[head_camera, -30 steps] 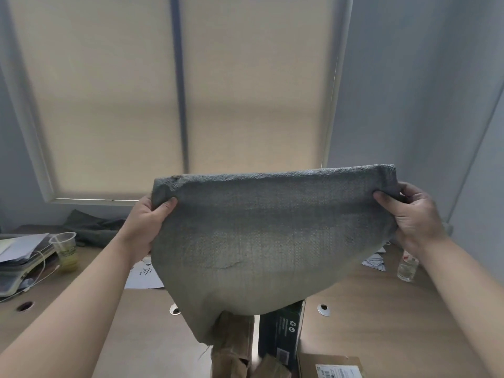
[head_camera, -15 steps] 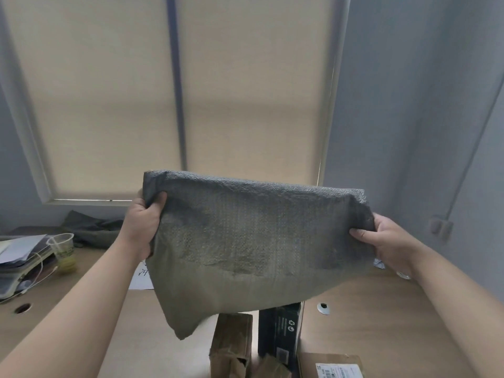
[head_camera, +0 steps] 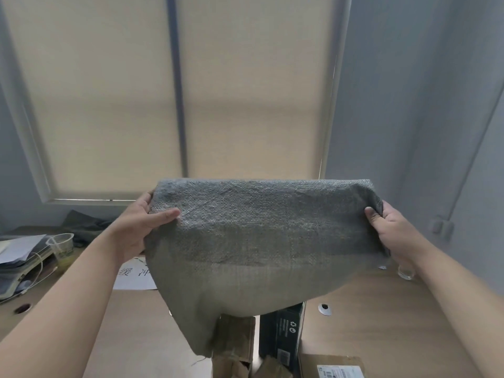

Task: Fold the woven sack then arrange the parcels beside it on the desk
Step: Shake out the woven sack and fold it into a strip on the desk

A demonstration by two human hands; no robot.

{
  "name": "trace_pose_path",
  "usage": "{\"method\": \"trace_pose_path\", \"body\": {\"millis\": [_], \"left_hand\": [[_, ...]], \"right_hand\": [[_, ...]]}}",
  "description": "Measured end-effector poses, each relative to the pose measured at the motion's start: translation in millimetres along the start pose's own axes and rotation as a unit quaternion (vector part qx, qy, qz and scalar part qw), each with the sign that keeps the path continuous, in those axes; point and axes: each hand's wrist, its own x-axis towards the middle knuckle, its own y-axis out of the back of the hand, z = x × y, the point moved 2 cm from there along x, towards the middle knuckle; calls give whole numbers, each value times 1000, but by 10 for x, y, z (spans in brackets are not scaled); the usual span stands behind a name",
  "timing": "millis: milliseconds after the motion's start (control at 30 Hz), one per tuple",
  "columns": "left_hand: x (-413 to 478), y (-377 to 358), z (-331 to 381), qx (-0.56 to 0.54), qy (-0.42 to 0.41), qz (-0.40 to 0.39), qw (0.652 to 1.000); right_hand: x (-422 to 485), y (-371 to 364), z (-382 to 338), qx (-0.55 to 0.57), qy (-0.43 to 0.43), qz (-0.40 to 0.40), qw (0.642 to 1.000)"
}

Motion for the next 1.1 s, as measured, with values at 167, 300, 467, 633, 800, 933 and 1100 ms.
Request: {"method": "trace_pose_path", "body": {"millis": [167,300,467,633,800,933,1100], "left_hand": [[-1,-16,-29,19,-4,9,1000],[-25,-22,-43,33,-50,43,997],[-25,29,-47,54,-88,34,994],[-16,-14,-49,37,-113,58,991],[-9,1,-66,48,-119,69,989],[-19,-10,-73,45,-121,76,989],[-23,-17,-61,41,-128,61,989]], "right_hand": [[-51,-27,-24,-18,-65,-12,998],[-127,61,-48,31,-142,-90,985],[-126,131,-42,48,-125,-66,989],[-50,114,-32,42,-18,20,999],[-63,90,-59,73,-8,-5,997],[-49,132,-55,87,-16,-13,996],[-59,174,-30,96,-48,-38,993]]}}
